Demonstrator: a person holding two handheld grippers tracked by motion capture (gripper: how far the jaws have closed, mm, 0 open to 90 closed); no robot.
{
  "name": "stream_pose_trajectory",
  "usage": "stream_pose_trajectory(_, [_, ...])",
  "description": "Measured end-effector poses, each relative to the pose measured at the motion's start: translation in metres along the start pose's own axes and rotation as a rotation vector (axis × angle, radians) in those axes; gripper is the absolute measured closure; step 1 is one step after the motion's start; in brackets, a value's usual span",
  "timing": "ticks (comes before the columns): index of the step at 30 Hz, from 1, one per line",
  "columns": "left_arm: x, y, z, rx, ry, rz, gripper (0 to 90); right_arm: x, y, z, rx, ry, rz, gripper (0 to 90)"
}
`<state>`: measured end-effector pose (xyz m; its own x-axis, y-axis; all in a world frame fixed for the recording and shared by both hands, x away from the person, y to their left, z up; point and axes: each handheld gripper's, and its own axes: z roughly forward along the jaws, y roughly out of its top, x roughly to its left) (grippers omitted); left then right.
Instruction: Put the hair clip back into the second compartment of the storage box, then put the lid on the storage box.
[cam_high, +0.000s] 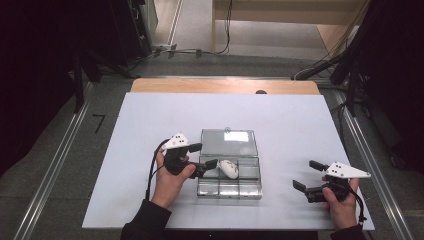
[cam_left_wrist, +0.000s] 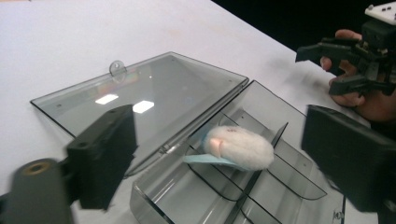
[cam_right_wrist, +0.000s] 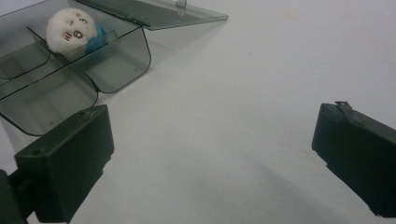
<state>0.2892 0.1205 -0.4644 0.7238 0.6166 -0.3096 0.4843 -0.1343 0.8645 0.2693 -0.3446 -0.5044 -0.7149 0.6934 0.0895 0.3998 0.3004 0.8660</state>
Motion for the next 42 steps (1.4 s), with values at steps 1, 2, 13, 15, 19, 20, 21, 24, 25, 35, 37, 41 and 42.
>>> stream_pose_trajectory(1, [0.001,0.001,-0.001,0.0,0.001,-0.005,5.5,0.0,0.0,0.0,0.0,-0.001,-0.001,0.0])
stream_pose_trajectory(2, [0.003,0.001,-0.001,0.003,0.0,-0.008,3.6,0.0,0.0,0.0,-0.001,-0.002,-0.001,0.0])
stream_pose_trajectory(13, [0.013,0.007,-0.001,-0.003,-0.012,-0.02,0.0,0.0,0.0,0.0,0.001,-0.002,0.0,0.0])
stream_pose_trajectory(15, [0.014,0.009,-0.002,-0.008,-0.019,-0.02,0.0,0.0,0.0,0.001,0.0,-0.002,0.001,0.0])
stream_pose_trajectory(19, [0.021,0.01,0.0,-0.021,-0.006,-0.039,0.0,0.0,0.0,0.001,0.0,-0.006,-0.002,0.0])
stream_pose_trajectory(20, [0.024,0.009,0.001,-0.022,0.002,-0.047,0.0,0.0,0.0,0.0,0.0,-0.005,-0.001,0.0])
stream_pose_trajectory(21, [0.026,0.009,0.002,-0.022,0.005,-0.055,0.0,0.0,0.0,0.0,0.0,-0.006,-0.002,0.0])
stream_pose_trajectory(24, [0.031,0.007,0.005,-0.011,0.018,-0.071,0.0,0.0,0.0,0.0,-0.003,-0.007,-0.002,0.0])
stream_pose_trajectory(25, [0.032,0.006,0.005,-0.006,0.018,-0.076,0.0,0.0,0.0,0.0,-0.005,-0.008,-0.002,0.0])
stream_pose_trajectory(35, [0.044,-0.001,0.012,0.023,0.046,-0.132,0.0,0.005,0.007,0.0,-0.022,0.009,-0.001,0.0])
stream_pose_trajectory(37, [0.046,-0.002,0.014,0.032,0.043,-0.153,0.8,0.009,0.009,0.001,-0.023,0.013,-0.003,0.0])
stream_pose_trajectory(41, [0.05,-0.004,0.016,0.047,0.052,-0.189,3.1,0.015,0.015,0.003,-0.032,0.027,-0.004,0.0])
stream_pose_trajectory(42, [0.051,-0.005,0.016,0.05,0.054,-0.195,3.6,0.016,0.017,0.004,-0.032,0.031,-0.004,0.0])
